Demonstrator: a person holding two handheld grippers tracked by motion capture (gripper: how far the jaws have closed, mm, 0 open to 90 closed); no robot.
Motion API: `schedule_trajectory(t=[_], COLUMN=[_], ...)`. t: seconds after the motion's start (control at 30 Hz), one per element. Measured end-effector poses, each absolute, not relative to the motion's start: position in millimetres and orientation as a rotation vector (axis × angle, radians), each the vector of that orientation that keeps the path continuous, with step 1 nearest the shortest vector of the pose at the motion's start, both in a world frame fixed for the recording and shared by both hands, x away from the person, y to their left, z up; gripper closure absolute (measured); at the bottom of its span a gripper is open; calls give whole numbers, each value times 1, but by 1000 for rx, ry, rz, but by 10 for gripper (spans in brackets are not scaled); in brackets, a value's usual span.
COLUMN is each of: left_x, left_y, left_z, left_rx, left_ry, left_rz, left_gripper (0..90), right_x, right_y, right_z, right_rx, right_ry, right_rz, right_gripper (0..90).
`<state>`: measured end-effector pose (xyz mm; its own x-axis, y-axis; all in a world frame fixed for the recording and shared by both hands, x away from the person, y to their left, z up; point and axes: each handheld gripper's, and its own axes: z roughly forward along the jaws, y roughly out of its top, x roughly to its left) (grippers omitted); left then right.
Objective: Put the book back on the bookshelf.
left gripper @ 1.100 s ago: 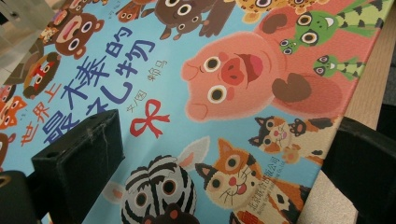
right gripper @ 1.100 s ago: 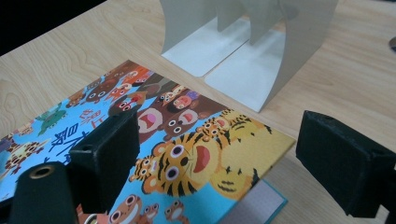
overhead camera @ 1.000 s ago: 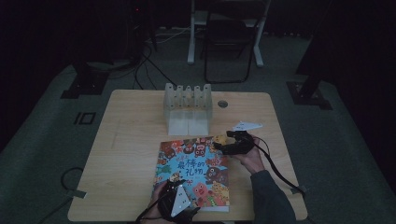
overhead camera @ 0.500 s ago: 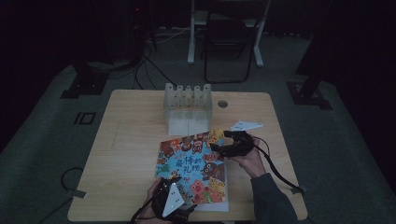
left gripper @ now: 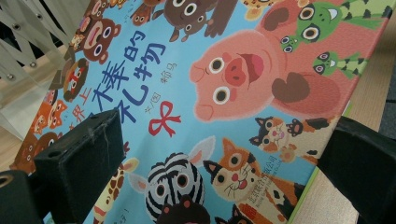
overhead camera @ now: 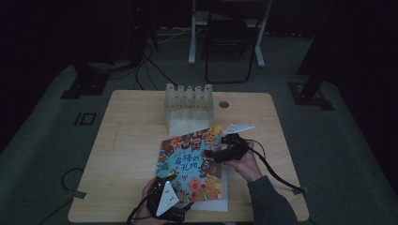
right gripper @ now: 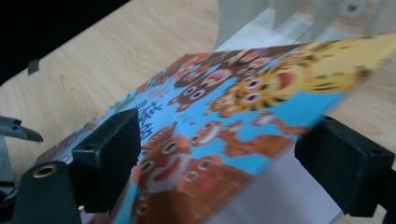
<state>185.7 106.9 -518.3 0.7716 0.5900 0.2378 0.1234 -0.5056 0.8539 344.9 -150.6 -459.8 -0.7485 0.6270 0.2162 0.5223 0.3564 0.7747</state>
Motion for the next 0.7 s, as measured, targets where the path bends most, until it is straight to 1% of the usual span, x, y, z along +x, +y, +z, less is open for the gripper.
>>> schedule_trajectory(t=[0.03,0.1,0.13,0.17,0.2,0.27,0.33,0.47,0.5,0.53,0.63,0.7], left_x=[186,186,186,186,186,186,187,188,189,189,188,187], left_y=[107,107,106,106,106,105,105,105,105,105,107,109], left_z=[-518,-519,-520,-520,-521,-521,-522,-523,-524,-524,-524,-524], left_rx=[2048,2049,2055,2055,2053,2051,2053,2055,2067,2067,2076,2076], left_ry=[533,534,534,534,534,535,534,537,541,541,538,537], left_rz=[644,643,639,639,634,628,624,599,573,573,549,527], left_gripper=[28,32,32,32,36,42,42,56,58,61,65,67], right_x=[345,346,346,346,346,347,348,351,353,353,356,357], right_y=[-151,-149,-149,-149,-148,-149,-149,-152,-153,-153,-159,-159], right_z=[-460,-464,-464,-464,-464,-465,-465,-469,-472,-472,-478,-479], right_rx=[1060,1090,1080,1080,1060,1066,1076,1123,1140,1140,1185,1187], right_ry=[2489,2524,2535,2535,2579,2598,2605,2620,2626,2626,2634,2634], right_rz=[1353,1353,1345,1345,1360,1361,1360,1409,1432,1432,1487,1493], right_gripper=[145,183,242,242,318,379,392,475,494,494,531,535])
